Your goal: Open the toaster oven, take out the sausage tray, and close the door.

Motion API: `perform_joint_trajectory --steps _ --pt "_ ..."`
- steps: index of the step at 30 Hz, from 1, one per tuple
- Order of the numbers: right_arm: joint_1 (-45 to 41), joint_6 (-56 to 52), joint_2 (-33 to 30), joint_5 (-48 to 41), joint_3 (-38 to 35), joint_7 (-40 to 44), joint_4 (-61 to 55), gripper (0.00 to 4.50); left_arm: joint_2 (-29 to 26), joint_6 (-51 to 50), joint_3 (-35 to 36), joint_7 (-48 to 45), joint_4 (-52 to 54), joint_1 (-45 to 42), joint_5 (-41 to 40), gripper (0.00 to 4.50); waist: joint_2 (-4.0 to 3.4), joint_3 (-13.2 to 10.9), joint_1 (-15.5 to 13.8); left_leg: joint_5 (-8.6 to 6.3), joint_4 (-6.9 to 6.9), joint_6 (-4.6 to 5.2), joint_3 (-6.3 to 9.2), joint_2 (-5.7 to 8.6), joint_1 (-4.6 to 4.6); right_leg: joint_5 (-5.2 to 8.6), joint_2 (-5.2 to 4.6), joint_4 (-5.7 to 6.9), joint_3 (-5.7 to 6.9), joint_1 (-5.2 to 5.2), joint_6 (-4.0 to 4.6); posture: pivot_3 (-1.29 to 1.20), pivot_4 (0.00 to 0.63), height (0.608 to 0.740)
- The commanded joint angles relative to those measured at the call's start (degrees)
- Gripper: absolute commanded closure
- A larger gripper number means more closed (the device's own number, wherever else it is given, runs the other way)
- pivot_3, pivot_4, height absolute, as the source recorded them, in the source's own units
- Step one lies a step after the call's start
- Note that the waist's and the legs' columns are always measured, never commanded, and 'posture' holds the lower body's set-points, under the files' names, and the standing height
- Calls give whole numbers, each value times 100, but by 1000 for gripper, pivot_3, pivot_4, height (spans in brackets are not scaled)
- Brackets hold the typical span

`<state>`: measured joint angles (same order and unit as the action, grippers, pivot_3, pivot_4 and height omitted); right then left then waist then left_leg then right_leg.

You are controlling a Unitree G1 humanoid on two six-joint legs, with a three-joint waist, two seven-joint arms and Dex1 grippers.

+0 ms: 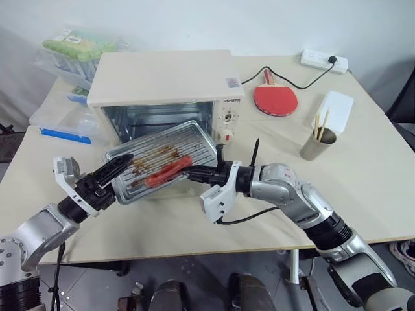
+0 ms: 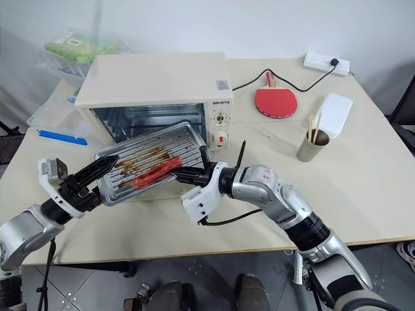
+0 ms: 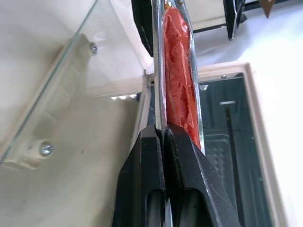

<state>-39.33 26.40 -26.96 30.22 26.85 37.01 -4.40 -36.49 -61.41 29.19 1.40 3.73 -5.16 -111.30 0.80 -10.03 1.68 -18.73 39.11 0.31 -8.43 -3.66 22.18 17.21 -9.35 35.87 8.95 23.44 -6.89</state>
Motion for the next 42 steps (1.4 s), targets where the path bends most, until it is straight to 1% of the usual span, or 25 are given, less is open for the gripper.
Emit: perform_joint_trajectory --steps 1,4,10,12,13,19,22,24,25,26,31,32,36,40,42 --pt "-49 144 -26 -156 -123 -7 -155 4500 -52 -65 -71 -12 24 -56 -170 886 0 0 4 0 0 0 0 -1 0 0 2 0 0 0 0 0 150 740" --pt "-43 185 -43 -168 -130 -10 -145 4500 -53 -122 -143 32 -15 -62 -170 1731 0 0 5 0 0 0 0 -1 0 0 2 0 0 0 0 0 150 740" --pt "-36 243 -40 -206 -142 -6 -120 4500 -34 -241 -191 146 -75 -7 -170 3678 0 0 5 0 0 0 -1 -1 0 0 2 0 -1 0 0 0 150 740" --pt "-36 260 -32 -226 -148 2 -107 4500 -14 -281 -178 165 -94 -6 -170 4273 0 0 5 0 0 0 -1 -1 0 0 2 -1 -1 0 0 0 150 740" --pt "-38 268 -28 -238 -151 10 -98 4500 -12 -318 -172 168 -110 0 -170 4458 0 0 3 0 0 0 -1 -1 0 0 2 -1 -1 0 0 0 150 740" --pt "15 236 -9 -442 -145 103 -83 4500 78 -354 -74 273 -68 129 -170 4458 0 0 5 0 0 0 -2 -1 0 0 2 -1 -2 0 0 0 150 740" --pt "83 39 38 -755 -136 335 -125 4500 174 -367 -32 345 -5 209 -170 4458 0 0 5 0 0 0 -2 -1 0 0 2 -2 -2 0 0 0 150 740" --pt "94 36 37 -904 -117 472 -145 3952 247 -375 -16 391 37 251 -170 4500 0 0 2 0 0 0 -1 -1 0 0 2 -1 -2 0 0 0 150 740" --pt "93 50 38 -951 -115 517 -148 3767 273 -375 -8 408 48 260 -170 4500 0 0 1 0 0 0 -2 -1 0 0 2 -2 -2 0 0 0 150 740" --pt "96 65 32 -1039 -102 598 -157 3453 317 -365 -8 458 56 282 -170 4500 0 0 2 0 0 0 -2 -1 0 0 2 -2 -2 0 0 0 150 740" --pt "92 -4 -55 -1575 -56 1133 -210 1672 547 -363 -42 624 104 346 -170 4500 0 0 1 0 0 0 -2 -1 -1 0 2 -2 -2 -1 0 0 150 740" --pt "85 -64 -70 -1695 -71 1251 -236 1425 597 -370 -29 658 82 343 -170 4500 0 0 -2 0 0 0 -2 -1 -1 0 2 -3 -3 -1 0 0 150 740" --pt "11 -275 -131 -2098 -151 1614 -329 69 752 -377 10 768 48 327 -170 4500 0 0 -4 0 0 0 -2 -1 -1 0 2 -3 -3 -1 0 0 150 740" --pt "-55 -662 -292 -2672 -224 2118 -470 27 930 -411 36 794 37 348 -170 4500 0 0 -7 0 0 0 -1 0 -1 0 2 -3 -2 -2 0 0 150 740" --pt "-84 -1055 -410 -2978 -276 2395 -551 27 1028 -450 89 741 24 380 -170 4500 0 0 -6 0 0 0 -1 -1 -1 0 2 -3 -2 -2 0 0 150 740"
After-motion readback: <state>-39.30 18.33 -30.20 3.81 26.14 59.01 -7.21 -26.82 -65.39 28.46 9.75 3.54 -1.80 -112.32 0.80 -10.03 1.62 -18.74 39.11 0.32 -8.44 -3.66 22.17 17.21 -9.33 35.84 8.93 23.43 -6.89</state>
